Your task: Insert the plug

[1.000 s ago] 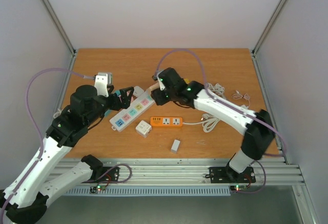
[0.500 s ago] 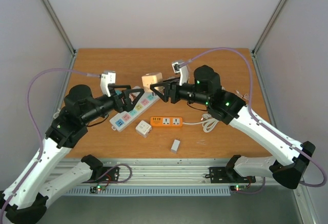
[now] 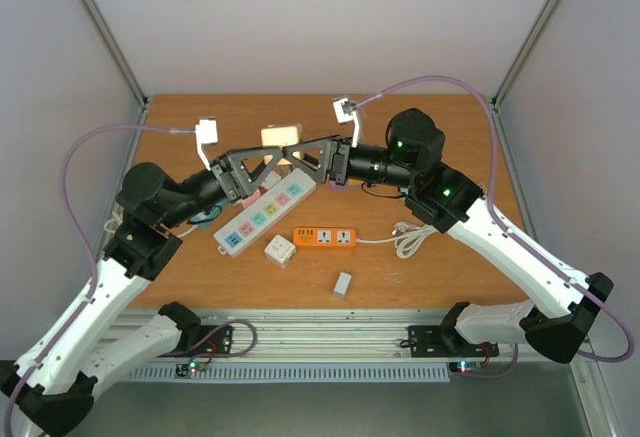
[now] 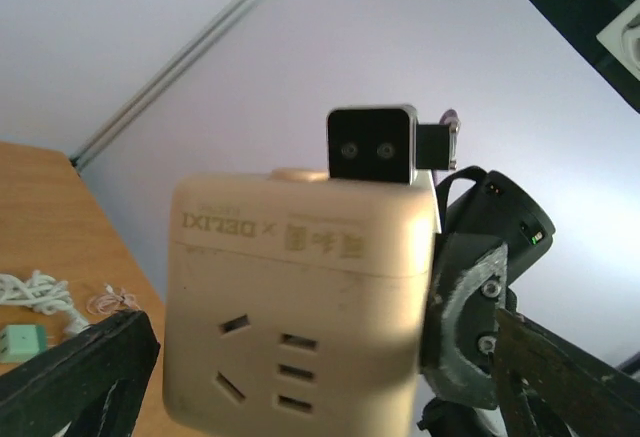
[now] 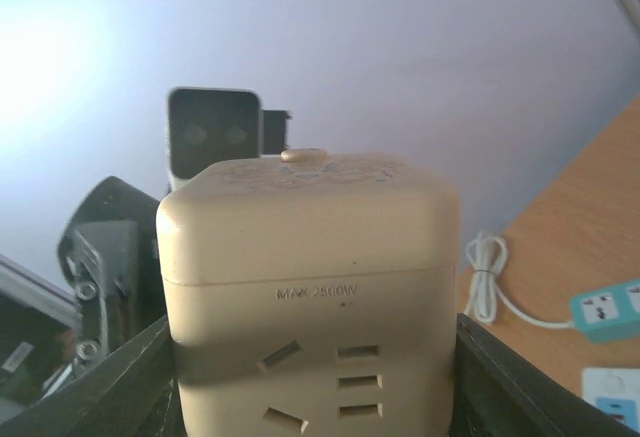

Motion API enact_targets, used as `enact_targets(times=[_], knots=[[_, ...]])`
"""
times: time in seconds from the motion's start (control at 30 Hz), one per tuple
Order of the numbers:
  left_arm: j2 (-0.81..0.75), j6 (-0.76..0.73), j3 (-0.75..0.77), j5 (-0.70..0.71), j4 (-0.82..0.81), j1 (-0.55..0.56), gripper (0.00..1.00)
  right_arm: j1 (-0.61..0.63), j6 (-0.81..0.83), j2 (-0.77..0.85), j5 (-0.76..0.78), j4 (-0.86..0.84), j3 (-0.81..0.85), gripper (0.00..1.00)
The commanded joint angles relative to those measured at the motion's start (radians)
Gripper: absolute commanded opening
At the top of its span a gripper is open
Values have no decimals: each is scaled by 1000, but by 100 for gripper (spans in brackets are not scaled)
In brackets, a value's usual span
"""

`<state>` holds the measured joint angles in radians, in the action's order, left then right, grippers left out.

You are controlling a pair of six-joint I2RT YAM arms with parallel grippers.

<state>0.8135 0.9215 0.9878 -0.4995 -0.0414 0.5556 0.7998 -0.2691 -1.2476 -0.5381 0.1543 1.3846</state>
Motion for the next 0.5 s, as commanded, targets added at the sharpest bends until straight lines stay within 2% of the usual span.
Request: enact_targets(times=[0.0,0.13,0.33,0.47], knots=[[12,73,5,-46,-97,10,91,4,-69,-12,-61,-110,43,55],[22,77,15,-45,-96,10,89,-1,-89,-16,-73,-135,47,55],[28,69,17,-35,-144,10,69,-34,-142,-20,-119,-217,32,55],[37,49,-4,-29,-230,10,61,-64,-201,-11,-161,-315,-14,56]])
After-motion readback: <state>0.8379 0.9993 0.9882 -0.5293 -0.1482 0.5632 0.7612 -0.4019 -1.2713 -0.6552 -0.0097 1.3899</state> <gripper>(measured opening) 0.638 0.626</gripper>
